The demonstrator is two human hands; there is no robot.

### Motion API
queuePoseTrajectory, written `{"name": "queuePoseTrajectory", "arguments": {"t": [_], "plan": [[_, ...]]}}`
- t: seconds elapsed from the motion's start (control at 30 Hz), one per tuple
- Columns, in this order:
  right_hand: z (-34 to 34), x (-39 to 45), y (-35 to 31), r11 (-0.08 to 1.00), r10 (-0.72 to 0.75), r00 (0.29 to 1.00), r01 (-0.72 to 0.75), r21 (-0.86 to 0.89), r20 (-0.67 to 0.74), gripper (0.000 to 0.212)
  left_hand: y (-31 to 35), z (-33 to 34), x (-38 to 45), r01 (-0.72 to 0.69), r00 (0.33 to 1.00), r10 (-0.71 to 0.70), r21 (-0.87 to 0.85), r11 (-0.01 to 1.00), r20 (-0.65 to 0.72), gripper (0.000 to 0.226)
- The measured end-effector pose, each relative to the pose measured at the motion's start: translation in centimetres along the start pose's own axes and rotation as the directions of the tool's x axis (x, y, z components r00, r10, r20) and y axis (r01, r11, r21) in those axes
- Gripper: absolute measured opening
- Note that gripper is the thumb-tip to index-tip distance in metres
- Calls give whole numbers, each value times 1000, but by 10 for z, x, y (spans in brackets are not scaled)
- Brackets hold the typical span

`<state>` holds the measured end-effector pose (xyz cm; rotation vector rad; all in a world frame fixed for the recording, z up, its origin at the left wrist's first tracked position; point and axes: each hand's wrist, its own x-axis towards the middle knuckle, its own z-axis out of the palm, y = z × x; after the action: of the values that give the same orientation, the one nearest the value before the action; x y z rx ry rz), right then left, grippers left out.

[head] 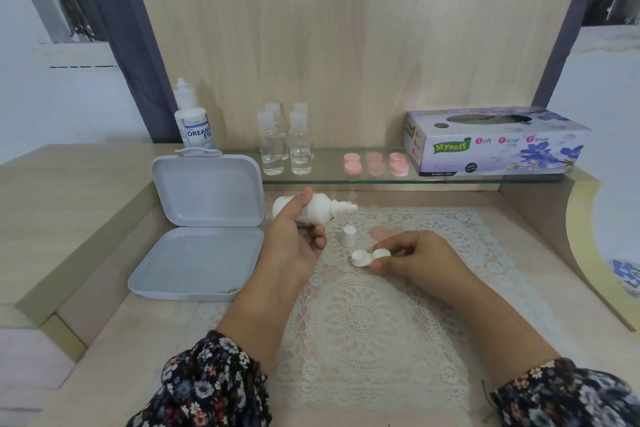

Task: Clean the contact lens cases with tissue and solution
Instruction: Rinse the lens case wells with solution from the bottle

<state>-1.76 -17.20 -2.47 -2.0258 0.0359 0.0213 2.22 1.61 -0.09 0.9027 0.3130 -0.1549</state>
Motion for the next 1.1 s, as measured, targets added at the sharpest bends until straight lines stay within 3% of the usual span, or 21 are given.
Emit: {"name": "queuePoseTrajectory", "arguments": {"t": [0.17,0.37,0.47,0.57,0.63,0.73,1.0,1.1], "plan": [[-3,4,2,954,-107,994,100,-283,-9,24,-1,-4,3,66,998,-65,-37,997,22,31],[-5,6,4,918,-116,993,113,-379,15,34,-1,-5,4,82,996,-80,-54,995,35,35],[2,3,0,907,-214,975,179,-381,-52,28,-2,-6,5,79,997,-77,-59,995,32,38],[16,2,-5,772,-358,934,297,-562,2,34,-2,-6,6,80,996,-78,-73,994,31,41],[24,3,-7,674,-353,932,318,-667,88,40,-2,-6,6,82,996,-80,-76,994,31,41],[28,6,-7,618,-328,934,326,-716,143,40,-1,-6,7,86,996,-84,-79,993,27,34],[28,9,-5,671,-323,943,291,-682,85,37,-2,-5,6,87,996,-86,-60,994,24,44],[25,9,-5,790,-308,951,258,-557,4,31,-2,-5,6,83,997,-82,-58,995,15,46]]}}
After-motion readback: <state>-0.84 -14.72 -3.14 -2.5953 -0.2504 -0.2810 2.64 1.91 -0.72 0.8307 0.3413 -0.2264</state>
